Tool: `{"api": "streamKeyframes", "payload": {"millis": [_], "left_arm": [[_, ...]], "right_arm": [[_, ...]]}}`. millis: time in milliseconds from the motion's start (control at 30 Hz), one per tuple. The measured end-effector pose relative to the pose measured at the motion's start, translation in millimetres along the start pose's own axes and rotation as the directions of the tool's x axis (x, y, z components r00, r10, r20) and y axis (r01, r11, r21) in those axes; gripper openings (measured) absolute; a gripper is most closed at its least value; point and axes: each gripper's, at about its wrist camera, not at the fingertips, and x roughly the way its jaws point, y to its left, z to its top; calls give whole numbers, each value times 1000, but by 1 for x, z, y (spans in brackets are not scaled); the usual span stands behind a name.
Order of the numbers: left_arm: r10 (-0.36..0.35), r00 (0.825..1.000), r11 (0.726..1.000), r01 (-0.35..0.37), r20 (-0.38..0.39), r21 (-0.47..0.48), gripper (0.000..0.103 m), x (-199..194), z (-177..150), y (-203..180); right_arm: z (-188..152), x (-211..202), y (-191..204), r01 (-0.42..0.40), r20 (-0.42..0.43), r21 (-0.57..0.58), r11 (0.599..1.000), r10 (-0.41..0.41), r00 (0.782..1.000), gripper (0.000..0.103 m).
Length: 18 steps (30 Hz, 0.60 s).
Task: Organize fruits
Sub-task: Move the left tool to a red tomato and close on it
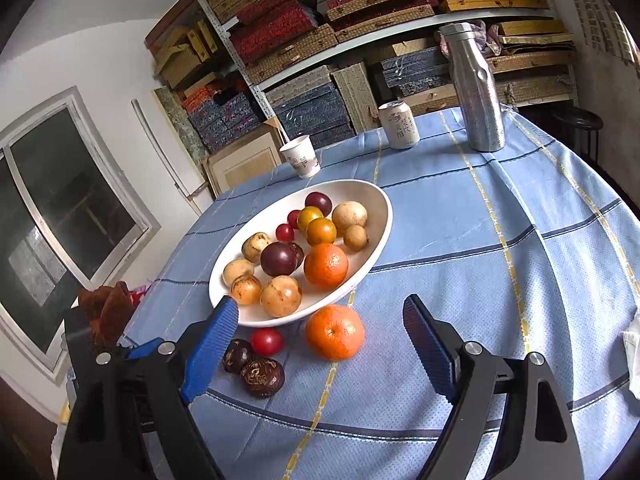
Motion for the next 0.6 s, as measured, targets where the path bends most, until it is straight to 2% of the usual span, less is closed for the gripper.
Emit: {"api": "streamKeyframes", "payload": {"millis": [200,367,533,600], "left_arm": [[-12,1000,1000,12,-12,-21,95,5,2,4],[-33,999,999,33,-42,-19,70,11,3,3],[-44,998,999,44,-34,-7,61,10,3,0],[-59,998,998,60,-33,8,48,10,3,-3]], "right_arm": [[-13,13,19,1,-64,-88,996,-6,998,85],[-24,22,36,-3,-105,-164,986,-14,994,85],[-29,27,40,-3,-127,-183,983,-21,992,85],[-32,29,42,-7,-136,-190,982,-19,991,85]]}}
